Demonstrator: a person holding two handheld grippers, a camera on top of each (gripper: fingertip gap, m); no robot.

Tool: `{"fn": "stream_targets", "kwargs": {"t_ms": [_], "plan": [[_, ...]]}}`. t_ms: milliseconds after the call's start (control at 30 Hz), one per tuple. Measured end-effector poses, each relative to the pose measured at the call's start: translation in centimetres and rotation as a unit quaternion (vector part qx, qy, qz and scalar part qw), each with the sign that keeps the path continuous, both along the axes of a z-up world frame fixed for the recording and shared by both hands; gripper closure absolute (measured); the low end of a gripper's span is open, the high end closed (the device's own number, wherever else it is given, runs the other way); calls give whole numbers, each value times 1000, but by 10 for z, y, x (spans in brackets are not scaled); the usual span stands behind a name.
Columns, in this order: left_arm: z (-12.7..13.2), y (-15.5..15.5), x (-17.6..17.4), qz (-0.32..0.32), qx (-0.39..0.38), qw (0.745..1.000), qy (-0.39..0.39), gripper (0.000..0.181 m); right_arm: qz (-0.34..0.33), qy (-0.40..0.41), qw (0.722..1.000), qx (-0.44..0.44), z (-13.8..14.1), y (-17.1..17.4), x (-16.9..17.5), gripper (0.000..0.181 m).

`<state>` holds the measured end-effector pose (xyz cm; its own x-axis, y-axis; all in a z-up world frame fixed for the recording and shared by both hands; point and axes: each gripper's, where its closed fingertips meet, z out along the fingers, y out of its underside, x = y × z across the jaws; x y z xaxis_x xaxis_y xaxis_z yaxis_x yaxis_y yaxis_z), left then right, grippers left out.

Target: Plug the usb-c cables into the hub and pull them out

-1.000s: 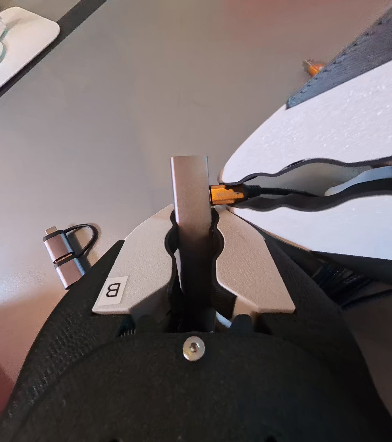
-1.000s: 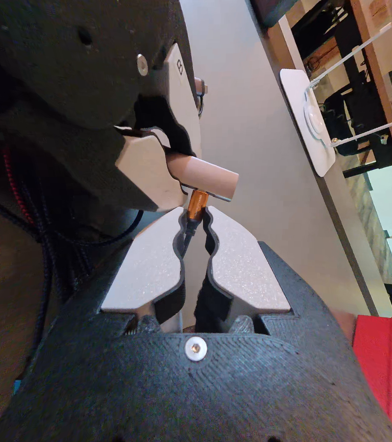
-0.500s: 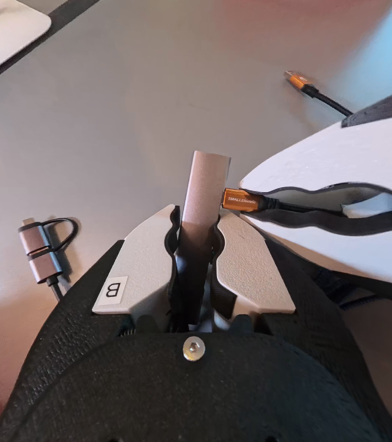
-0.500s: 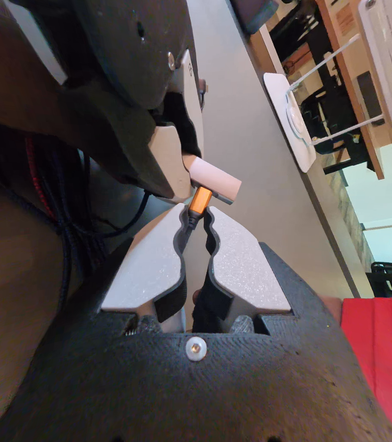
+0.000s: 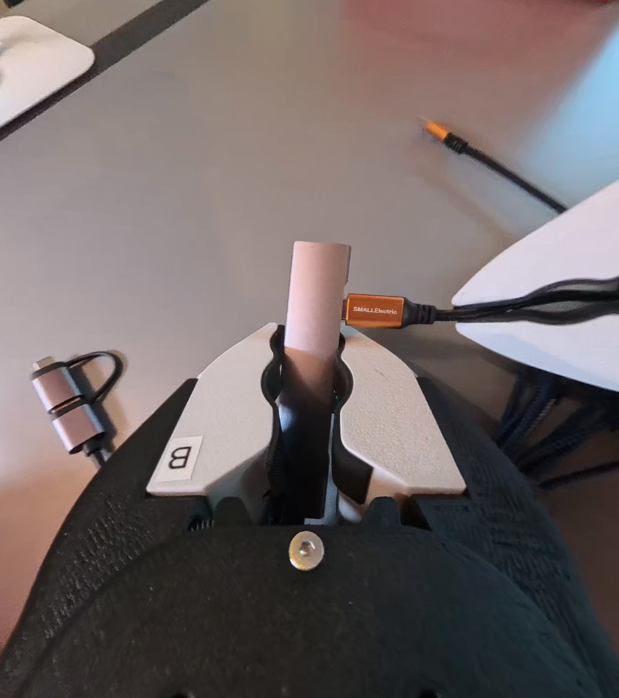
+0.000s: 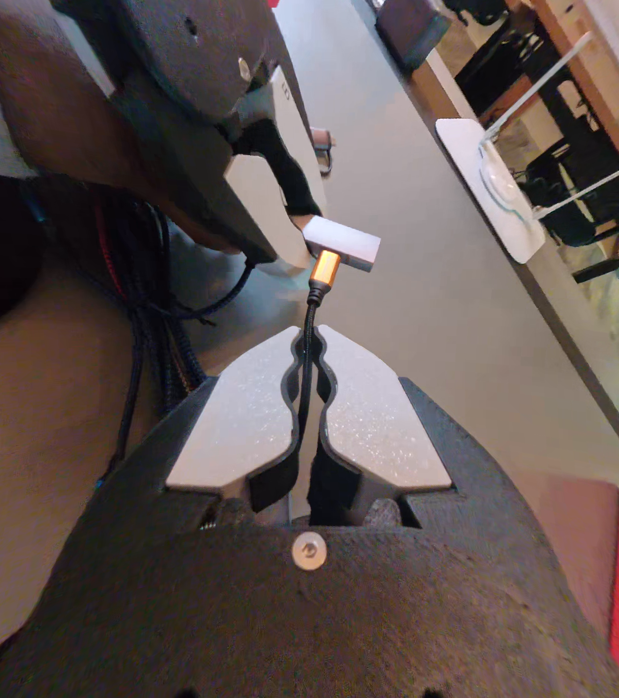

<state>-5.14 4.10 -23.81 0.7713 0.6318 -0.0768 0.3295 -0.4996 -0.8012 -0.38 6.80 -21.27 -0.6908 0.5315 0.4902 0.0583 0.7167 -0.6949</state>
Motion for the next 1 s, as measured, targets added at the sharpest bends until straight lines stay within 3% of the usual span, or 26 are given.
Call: {"fn": "stream_targets", "kwargs": {"t_ms": [67,167,233,300,400,500,600,700,833,1000], "plan": [[-3,-2,-2,5,-19,1000,5,157,5,-33,998,-59,4,-3,-4,169],[-6,-1,1,-5,-22,1000,-7,157,-21,-51,988,-144,16,-2,-13,127],[-7,0,2,-8,-33,999,5,157,-19,-52,984,-172,22,-3,-16,116],[-4,0,2,-7,-29,999,15,157,7,-100,976,-195,21,-9,-12,126],[2,1,2,-8,-12,1000,25,157,16,-223,938,-264,18,-13,-9,145],[7,3,3,-11,7,999,29,157,30,-262,916,-303,20,-17,-12,153],[6,3,3,-11,7,1000,27,157,29,-256,926,-276,10,-22,-14,151],[6,3,4,-13,8,1000,24,157,30,-234,932,-274,12,-24,-17,166],[5,3,3,-11,3,1000,26,157,36,-193,954,-224,9,-24,-19,167],[0,2,3,-10,-14,1000,19,157,14,-62,994,-94,6,-25,-27,169]]}}
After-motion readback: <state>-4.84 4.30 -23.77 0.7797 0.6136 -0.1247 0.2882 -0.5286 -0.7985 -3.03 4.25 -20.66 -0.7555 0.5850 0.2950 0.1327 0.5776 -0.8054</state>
